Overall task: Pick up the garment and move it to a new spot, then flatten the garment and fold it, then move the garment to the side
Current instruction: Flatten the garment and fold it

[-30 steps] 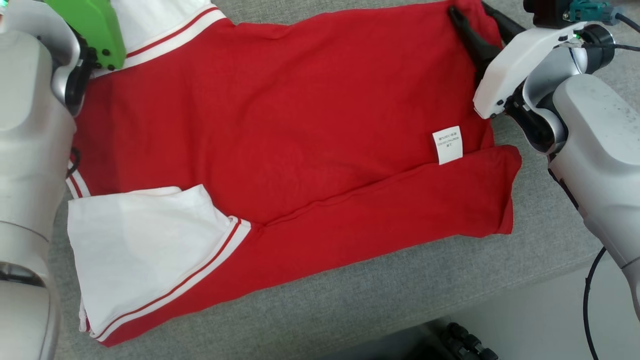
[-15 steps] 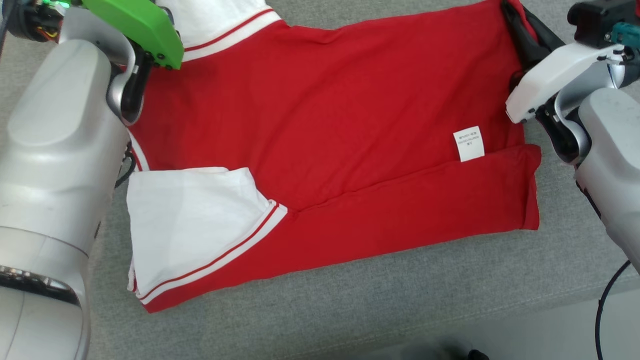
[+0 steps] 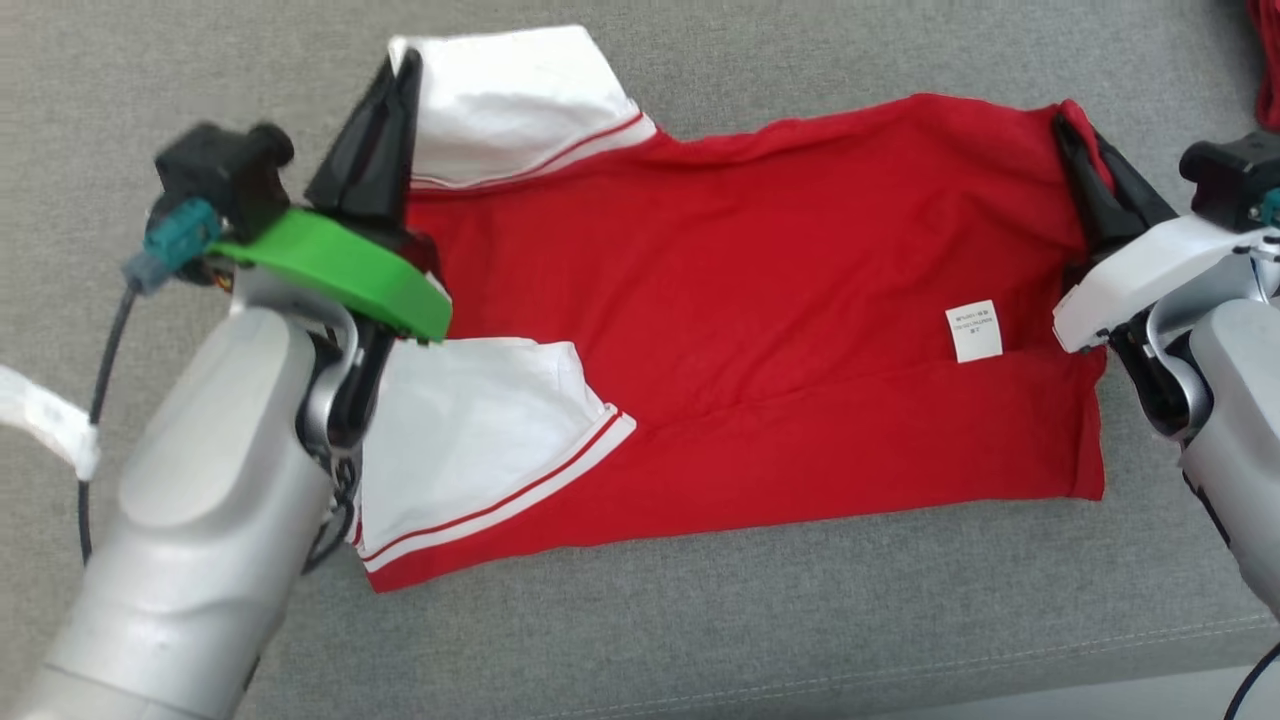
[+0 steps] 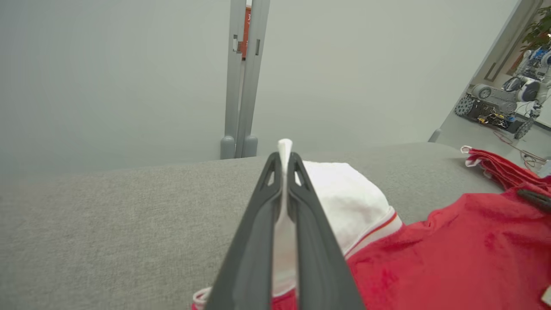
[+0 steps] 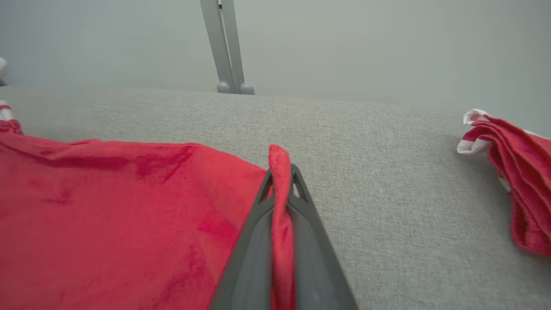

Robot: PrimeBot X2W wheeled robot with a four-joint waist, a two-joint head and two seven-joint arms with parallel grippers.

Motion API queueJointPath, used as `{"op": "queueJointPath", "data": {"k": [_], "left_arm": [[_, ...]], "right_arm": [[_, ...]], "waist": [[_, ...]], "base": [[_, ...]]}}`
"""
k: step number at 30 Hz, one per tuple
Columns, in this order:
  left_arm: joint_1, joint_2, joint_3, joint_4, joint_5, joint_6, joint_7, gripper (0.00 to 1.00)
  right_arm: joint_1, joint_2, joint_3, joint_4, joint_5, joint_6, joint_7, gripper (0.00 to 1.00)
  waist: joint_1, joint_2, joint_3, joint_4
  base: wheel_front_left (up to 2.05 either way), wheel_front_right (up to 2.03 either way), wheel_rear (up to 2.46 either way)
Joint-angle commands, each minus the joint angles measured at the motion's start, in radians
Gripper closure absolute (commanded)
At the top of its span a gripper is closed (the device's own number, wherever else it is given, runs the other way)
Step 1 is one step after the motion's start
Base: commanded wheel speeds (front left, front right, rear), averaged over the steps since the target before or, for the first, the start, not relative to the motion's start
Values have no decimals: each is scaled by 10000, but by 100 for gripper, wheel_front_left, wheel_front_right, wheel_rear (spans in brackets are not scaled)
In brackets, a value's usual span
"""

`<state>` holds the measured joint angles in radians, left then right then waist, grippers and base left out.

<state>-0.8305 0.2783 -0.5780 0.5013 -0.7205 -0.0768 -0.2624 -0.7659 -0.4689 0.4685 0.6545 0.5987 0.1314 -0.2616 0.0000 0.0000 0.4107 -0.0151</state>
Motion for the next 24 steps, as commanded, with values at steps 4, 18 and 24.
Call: {"op": "queueJointPath", "data": {"k": [4,18,24], "left_arm": [[1607,113,487,-1325,352,409,-23,100],[5172,-345,1355,-3133,729,837,-24,100],[6114,-698,1616,-2999,965,803,-26,39]], "right_arm": [[885,39,-679,-529,-493,-19,-39,100],[3617,437,-2623,-2244,-1287,-19,-43,100],[4577,684,-2959,-2690,-1161,-17,-43,2]], "waist": [[0,0,-340,212],[0,0,-879,541],[0,0,-1081,493]], "base": [[0,0,0],[0,0,0],[0,0,0]]}}
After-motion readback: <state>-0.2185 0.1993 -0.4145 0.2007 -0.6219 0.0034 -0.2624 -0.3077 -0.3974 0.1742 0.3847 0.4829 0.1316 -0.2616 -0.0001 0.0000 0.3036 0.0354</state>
